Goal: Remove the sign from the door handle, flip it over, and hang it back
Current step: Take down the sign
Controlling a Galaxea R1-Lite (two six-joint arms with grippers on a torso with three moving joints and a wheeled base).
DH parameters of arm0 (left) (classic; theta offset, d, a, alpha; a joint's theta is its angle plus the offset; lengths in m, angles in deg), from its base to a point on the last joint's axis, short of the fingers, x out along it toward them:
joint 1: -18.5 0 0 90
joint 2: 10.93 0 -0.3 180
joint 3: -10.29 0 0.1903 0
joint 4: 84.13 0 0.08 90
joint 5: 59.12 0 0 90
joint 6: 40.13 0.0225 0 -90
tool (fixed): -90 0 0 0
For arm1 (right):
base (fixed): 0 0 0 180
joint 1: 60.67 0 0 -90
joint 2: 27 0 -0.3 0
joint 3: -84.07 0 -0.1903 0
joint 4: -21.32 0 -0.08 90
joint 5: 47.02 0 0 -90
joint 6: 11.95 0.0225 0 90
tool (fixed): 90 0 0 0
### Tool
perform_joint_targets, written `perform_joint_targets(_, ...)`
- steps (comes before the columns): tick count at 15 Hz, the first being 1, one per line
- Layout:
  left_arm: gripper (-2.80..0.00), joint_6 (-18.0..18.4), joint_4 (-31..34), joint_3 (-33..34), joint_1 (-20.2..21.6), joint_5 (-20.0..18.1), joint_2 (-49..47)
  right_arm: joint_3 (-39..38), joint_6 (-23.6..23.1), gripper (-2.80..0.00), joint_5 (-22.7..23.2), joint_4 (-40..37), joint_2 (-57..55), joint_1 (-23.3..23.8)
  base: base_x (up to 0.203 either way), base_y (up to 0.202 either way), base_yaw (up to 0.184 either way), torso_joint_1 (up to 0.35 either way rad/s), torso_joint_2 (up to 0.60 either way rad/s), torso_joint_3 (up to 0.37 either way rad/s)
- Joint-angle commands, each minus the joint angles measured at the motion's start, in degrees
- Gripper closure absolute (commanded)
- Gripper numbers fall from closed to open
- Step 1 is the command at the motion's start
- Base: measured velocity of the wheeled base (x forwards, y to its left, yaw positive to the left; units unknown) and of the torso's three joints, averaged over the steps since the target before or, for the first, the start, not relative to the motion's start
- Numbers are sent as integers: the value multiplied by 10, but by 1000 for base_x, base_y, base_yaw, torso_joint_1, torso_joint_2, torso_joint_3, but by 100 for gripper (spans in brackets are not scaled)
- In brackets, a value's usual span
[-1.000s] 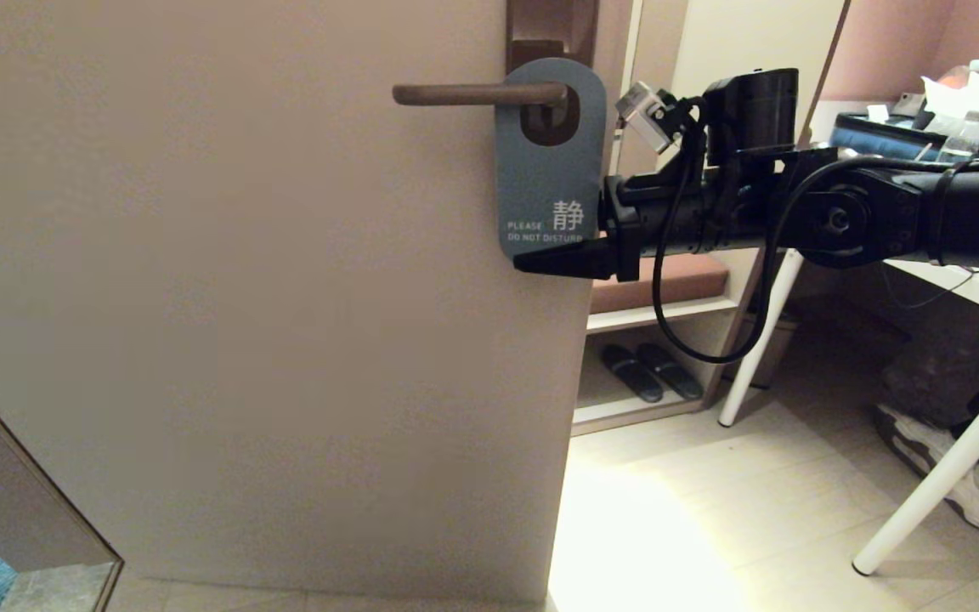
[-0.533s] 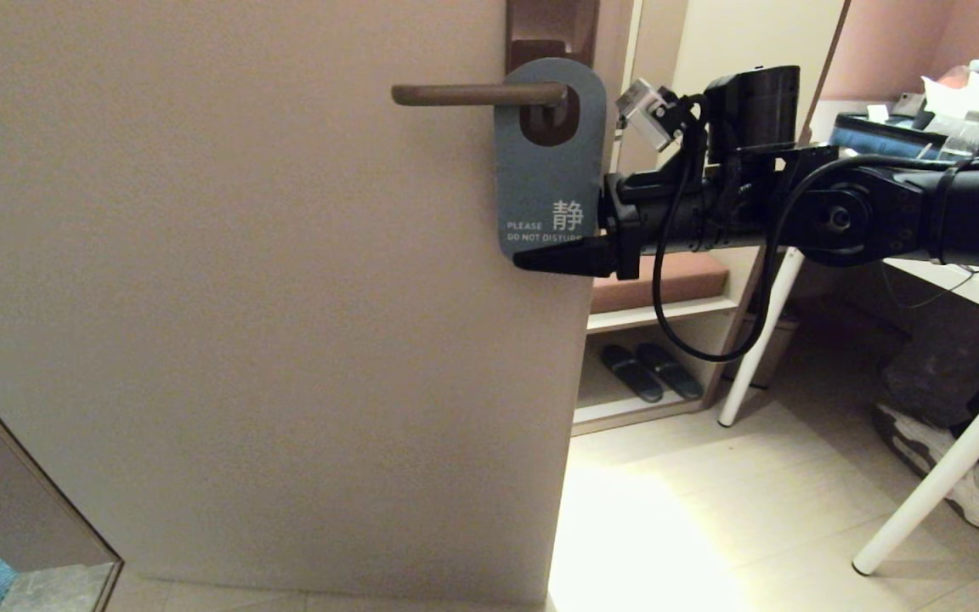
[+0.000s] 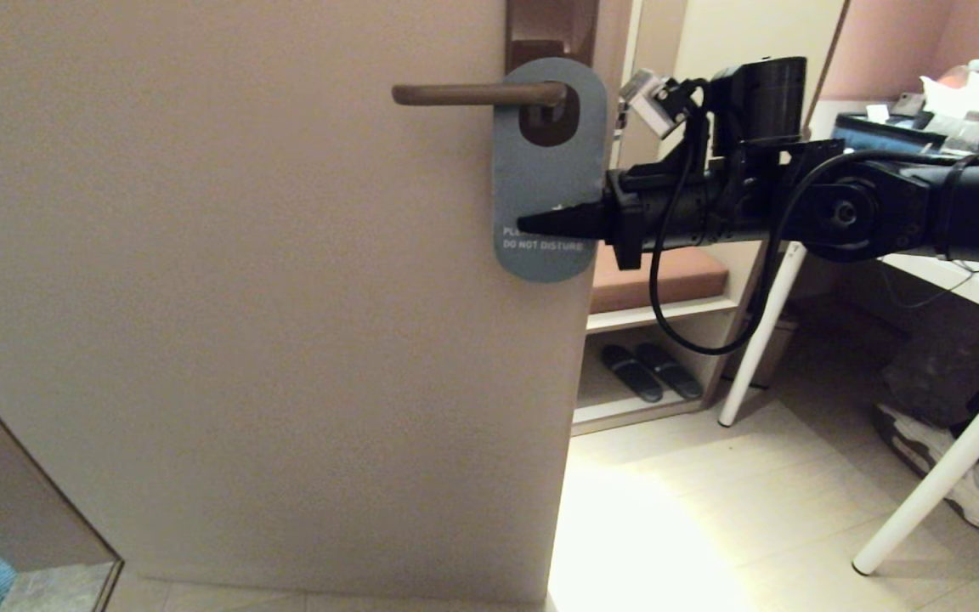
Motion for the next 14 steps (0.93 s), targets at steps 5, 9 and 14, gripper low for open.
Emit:
perform_joint_targets(5, 0, 0, 0, 0, 0, 0, -1, -1, -2, 0, 1, 1, 2, 0, 0, 0, 0, 0, 0, 0)
perform_joint_targets(9, 0, 0, 0, 0, 0, 0, -1, -3, -3, 0, -5, 1, 2, -2, 0, 0, 0, 0, 0, 0)
perform_joint_targets(14, 0, 0, 0, 0, -1, 0, -1, -2, -3, 0, -51, 1, 7, -17, 0, 0, 0, 0, 0, 0)
